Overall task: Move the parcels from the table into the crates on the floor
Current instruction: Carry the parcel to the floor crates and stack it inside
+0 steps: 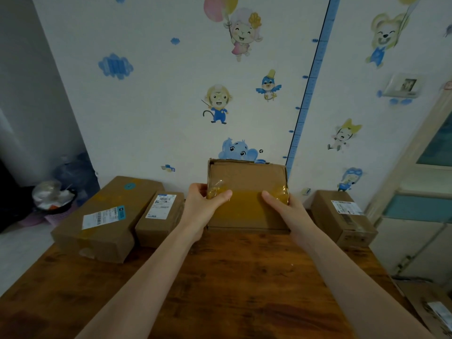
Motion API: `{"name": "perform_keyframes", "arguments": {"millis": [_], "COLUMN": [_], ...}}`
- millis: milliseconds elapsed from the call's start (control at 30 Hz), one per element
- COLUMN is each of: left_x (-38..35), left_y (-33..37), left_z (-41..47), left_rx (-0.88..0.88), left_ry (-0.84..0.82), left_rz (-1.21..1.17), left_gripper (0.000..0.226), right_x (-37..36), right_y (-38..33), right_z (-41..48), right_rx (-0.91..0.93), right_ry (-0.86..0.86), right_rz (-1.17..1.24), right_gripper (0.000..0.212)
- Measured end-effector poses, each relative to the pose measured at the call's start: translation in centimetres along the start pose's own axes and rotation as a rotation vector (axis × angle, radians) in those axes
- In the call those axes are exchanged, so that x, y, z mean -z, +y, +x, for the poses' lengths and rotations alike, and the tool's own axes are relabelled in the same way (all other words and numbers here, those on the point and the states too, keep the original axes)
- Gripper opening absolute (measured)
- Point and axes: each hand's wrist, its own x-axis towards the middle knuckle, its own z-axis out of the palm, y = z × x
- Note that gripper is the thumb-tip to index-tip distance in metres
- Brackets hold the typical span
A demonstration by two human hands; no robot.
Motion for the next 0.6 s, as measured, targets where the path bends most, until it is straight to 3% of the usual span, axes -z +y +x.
{"name": "perform_keyframes", "arguments": {"millis": [100,200,367,600], "left_x": [0.2,-0.1,-0.2,0.4], "left_y": [0.1,0.2,-0.2,-0.1], "left_z": [-0.2,-0.8,-0.6,-0.7], "left_rx": [-0.013,-0.040,-0.136,-0.167], "left_ry": [-0.014,-0.077,0.028,-0.024], "left_rz": [0.001,-0.009,0.110,0.202], "left_gripper": [0.063,0.043,0.031,0.043], "right_x": [0.2,0.0,-0.9,-0.3], "right_y": [-0.4,-0.6,0.4,0.3], "right_z": [0.1,0.2,-0.2,-0.4], "right_rx": [-0.025,0.016,0.177,0.162], "right_ry": [0.007,0.030,0.051,-0.038], "right_rz": [0.074,0.038,0.024,-0.003], "right_gripper": [0.053,0.062,0.032,0.045]}}
